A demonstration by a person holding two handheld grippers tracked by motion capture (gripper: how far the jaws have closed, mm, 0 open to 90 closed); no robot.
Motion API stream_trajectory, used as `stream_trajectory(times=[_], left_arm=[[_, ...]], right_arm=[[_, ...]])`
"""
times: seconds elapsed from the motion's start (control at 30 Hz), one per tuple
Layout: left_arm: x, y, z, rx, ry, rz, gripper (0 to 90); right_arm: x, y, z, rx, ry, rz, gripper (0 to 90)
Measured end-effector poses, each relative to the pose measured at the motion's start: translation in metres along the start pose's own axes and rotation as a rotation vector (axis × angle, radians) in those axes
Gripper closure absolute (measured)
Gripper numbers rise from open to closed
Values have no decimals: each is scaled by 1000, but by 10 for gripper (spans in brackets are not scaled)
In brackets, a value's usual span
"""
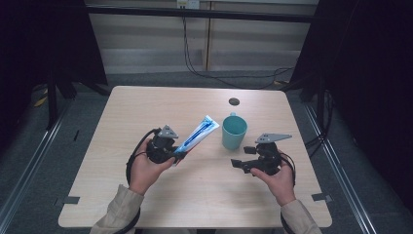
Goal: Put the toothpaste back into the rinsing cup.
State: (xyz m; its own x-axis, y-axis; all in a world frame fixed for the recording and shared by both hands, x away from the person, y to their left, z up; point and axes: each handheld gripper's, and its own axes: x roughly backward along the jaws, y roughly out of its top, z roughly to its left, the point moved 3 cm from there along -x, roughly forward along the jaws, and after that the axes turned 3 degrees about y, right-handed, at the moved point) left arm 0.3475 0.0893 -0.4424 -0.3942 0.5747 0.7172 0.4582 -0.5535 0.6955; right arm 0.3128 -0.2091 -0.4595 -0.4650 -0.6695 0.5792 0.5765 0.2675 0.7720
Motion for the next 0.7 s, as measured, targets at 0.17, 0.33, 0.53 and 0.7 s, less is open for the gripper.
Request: stream_trajectory(times=[0.17,0.33,0.53,0.7], left_arm=[[-3,5,-5,-3,-11,-14,732],[-4,7,-7,-5,-8,-21,731],[-4,12,-11,-18,-9,-30,731],[-4,14,-12,-28,-8,-29,731]], right_arm=[[-1,6,3,-10,11,-7,203],[-1,9,4,-15,24,-22,206],[-3,16,9,-16,51,-43,211],[-5,21,13,-16,64,-44,211]])
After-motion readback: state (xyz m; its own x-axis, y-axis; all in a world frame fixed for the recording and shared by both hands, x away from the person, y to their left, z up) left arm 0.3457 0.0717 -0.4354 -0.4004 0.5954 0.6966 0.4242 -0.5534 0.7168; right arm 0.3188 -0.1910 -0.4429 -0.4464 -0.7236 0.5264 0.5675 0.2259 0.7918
